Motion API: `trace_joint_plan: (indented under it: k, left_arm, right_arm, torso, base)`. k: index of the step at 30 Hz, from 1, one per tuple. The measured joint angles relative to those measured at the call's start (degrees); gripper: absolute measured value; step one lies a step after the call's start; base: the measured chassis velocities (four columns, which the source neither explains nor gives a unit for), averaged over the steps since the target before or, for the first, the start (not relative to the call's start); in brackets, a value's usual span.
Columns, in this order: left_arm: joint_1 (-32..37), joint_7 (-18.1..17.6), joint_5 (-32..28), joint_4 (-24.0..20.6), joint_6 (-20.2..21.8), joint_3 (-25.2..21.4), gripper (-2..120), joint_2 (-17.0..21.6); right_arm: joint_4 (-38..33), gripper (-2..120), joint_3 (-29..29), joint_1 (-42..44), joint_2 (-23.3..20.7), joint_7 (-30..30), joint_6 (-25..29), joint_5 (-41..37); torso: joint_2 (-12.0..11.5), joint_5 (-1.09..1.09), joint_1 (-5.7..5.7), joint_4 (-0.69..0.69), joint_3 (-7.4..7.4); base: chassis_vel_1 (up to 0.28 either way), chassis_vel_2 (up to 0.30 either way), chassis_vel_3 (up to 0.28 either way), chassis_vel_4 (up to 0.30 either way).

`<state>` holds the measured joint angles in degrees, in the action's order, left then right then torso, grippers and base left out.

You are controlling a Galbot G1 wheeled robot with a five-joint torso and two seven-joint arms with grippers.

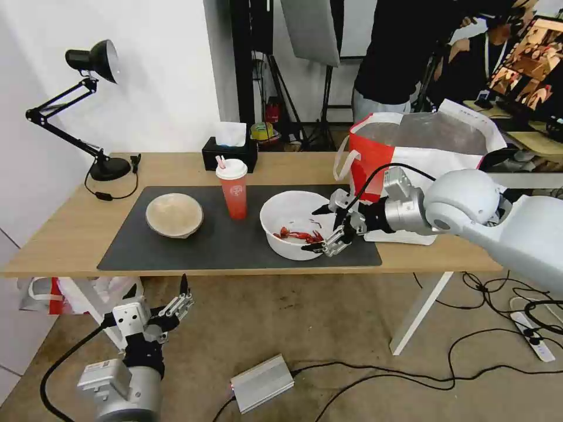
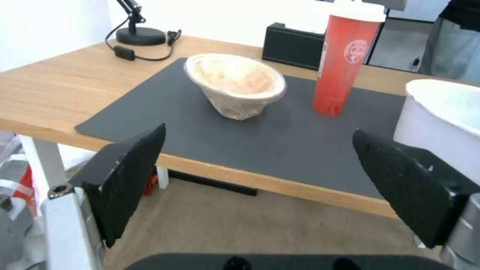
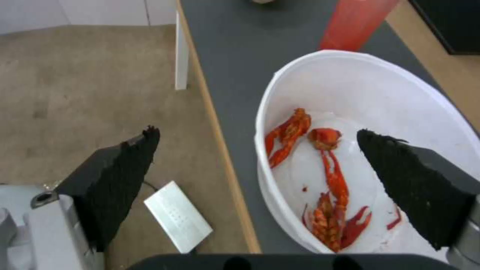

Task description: Pick up the trash from the table and place it into the takeout bag.

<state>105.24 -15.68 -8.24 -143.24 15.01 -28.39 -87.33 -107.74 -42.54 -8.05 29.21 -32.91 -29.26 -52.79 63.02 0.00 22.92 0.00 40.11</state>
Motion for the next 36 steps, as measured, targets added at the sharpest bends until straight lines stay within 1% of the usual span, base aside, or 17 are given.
trace_joint_plan:
  k: [8, 13, 17, 36]
  left_arm:
    - [0.1, 0.0, 0.4, 0.0, 0.0, 0.0, 100, -0.3]
    - [0.1, -0.1, 0.5, 0.0, -0.1, 0.1, 100, -0.5]
    - [0.0, -0.1, 0.6, 0.0, -0.1, 0.1, 100, -0.7]
    - [-1.1, -0.3, 0.7, 0.5, -0.1, 0.8, 100, -1.0]
  right_arm:
    - [0.9, 100, -0.8, -0.2, 1.0, -0.9, 0.2, 0.8]
    - [2.0, 100, -1.5, -0.3, 2.3, -1.4, 0.3, 2.0]
    - [3.9, 100, -2.3, -0.3, 4.2, -2.0, 0.5, 3.1]
    - [9.4, 100, -4.4, -0.7, 8.6, -3.1, 1.2, 5.5]
  torso:
    - [0.0, 0.0, 0.0, 0.0, 0.0]
    - [0.0, 0.0, 0.0, 0.0, 0.0]
    - [0.0, 0.0, 0.0, 0.01, 0.0]
    - [0.0, 0.0, 0.0, 0.0, 0.0]
  base:
    - [0.0, 0.0, 0.0, 0.0]
    - [0.0, 0.0, 0.0, 0.0]
    - [0.0, 0.0, 0.0, 0.0]
    - [0.0, 0.0, 0.0, 0.0]
